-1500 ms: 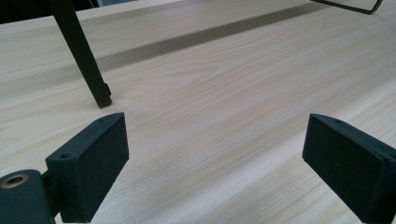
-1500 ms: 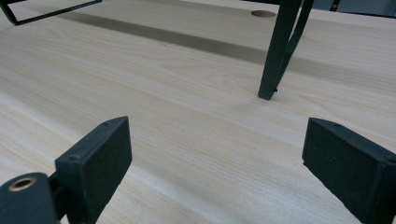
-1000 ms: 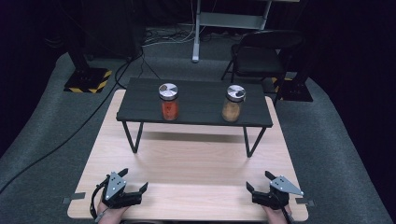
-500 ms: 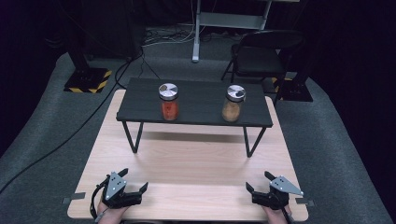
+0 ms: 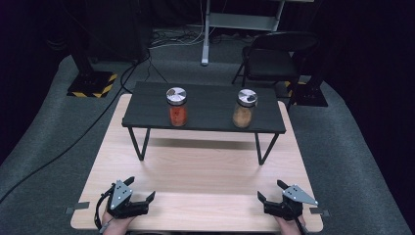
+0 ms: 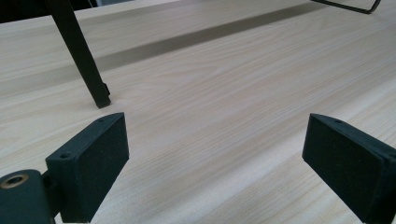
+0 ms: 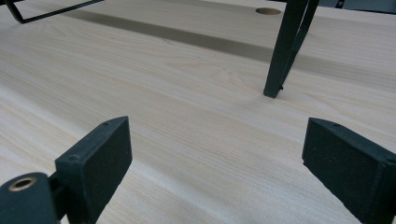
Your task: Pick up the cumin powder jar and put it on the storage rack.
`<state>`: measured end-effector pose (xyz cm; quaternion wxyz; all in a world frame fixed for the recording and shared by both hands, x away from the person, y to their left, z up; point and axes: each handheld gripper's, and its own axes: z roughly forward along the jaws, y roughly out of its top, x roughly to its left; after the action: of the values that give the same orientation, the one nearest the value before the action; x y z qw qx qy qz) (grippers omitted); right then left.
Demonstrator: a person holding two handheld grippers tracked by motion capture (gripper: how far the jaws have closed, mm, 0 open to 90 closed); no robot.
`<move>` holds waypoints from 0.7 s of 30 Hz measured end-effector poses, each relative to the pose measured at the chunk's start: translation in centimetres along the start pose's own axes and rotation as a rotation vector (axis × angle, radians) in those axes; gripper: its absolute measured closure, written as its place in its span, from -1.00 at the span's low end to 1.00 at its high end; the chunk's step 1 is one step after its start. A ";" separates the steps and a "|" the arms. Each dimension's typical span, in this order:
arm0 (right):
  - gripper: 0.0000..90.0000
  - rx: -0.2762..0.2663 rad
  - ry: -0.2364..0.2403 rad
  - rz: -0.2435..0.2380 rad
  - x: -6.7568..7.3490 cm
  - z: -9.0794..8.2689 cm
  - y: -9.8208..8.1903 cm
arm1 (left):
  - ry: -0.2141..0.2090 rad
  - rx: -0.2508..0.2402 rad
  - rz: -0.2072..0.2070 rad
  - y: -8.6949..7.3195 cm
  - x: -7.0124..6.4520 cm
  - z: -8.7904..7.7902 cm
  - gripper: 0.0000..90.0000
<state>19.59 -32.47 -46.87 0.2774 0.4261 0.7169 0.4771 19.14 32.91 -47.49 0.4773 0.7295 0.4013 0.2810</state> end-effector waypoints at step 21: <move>-0.84 0.003 0.006 0.005 -0.2 0.0 0.0 | 0.000 0.001 0.003 0.0 -0.1 0.0 -0.84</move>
<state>19.70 -32.59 -46.83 0.2732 0.4269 0.7174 0.4780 19.06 32.83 -47.48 0.4766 0.7303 0.4002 0.2816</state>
